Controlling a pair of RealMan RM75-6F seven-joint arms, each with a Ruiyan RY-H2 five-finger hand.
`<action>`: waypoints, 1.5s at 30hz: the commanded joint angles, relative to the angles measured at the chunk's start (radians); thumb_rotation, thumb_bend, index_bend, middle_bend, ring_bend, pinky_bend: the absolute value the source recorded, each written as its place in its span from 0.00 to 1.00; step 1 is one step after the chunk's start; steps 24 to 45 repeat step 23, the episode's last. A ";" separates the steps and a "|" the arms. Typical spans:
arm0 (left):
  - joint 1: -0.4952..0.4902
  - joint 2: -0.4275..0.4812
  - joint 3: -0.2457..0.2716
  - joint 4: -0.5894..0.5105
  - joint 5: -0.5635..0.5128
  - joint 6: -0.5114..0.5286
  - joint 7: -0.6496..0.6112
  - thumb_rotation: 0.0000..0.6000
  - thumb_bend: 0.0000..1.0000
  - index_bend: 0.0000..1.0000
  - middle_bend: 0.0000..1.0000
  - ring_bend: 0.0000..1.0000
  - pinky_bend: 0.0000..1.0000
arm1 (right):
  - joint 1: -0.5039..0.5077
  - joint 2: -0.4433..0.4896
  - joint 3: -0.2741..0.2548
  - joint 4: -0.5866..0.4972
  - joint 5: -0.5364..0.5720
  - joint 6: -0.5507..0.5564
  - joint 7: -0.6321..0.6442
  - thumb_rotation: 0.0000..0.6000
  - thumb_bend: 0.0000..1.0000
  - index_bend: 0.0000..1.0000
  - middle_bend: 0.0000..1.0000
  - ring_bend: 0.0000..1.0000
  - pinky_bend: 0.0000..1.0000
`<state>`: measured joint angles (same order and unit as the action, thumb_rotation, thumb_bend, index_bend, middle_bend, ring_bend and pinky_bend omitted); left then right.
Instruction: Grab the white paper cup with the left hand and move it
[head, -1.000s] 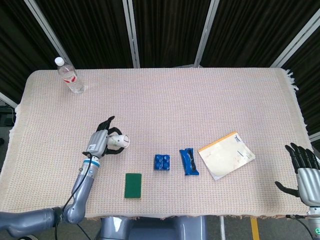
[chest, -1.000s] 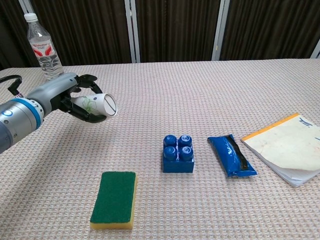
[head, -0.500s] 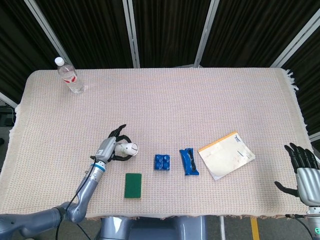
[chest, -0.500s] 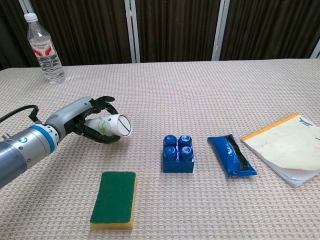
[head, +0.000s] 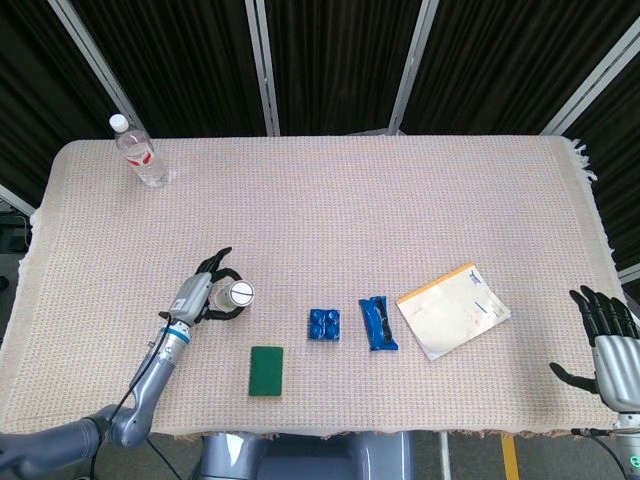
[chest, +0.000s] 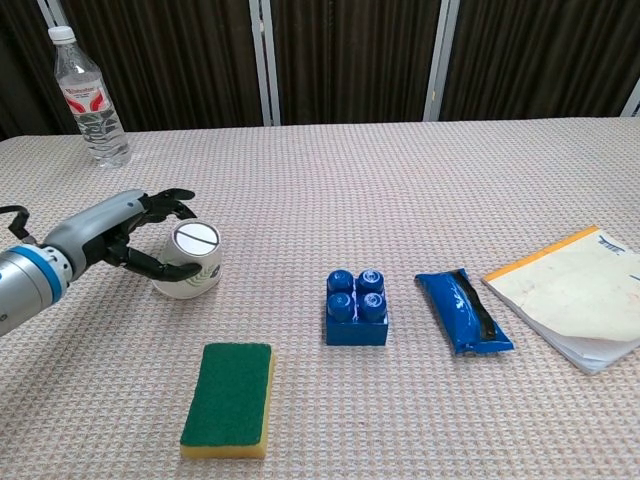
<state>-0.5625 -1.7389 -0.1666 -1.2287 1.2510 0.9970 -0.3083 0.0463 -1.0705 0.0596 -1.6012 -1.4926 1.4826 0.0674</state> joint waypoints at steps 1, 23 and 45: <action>0.010 0.012 0.006 0.000 0.003 0.001 -0.010 1.00 0.20 0.36 0.00 0.00 0.00 | 0.000 -0.001 -0.001 -0.002 0.000 0.000 -0.004 1.00 0.00 0.00 0.00 0.00 0.00; 0.266 0.234 0.105 -0.199 0.201 0.533 0.518 1.00 0.17 0.00 0.00 0.00 0.00 | 0.004 -0.021 0.009 0.007 0.009 0.006 -0.041 1.00 0.00 0.00 0.00 0.00 0.00; 0.266 0.234 0.105 -0.199 0.201 0.533 0.518 1.00 0.17 0.00 0.00 0.00 0.00 | 0.004 -0.021 0.009 0.007 0.009 0.006 -0.041 1.00 0.00 0.00 0.00 0.00 0.00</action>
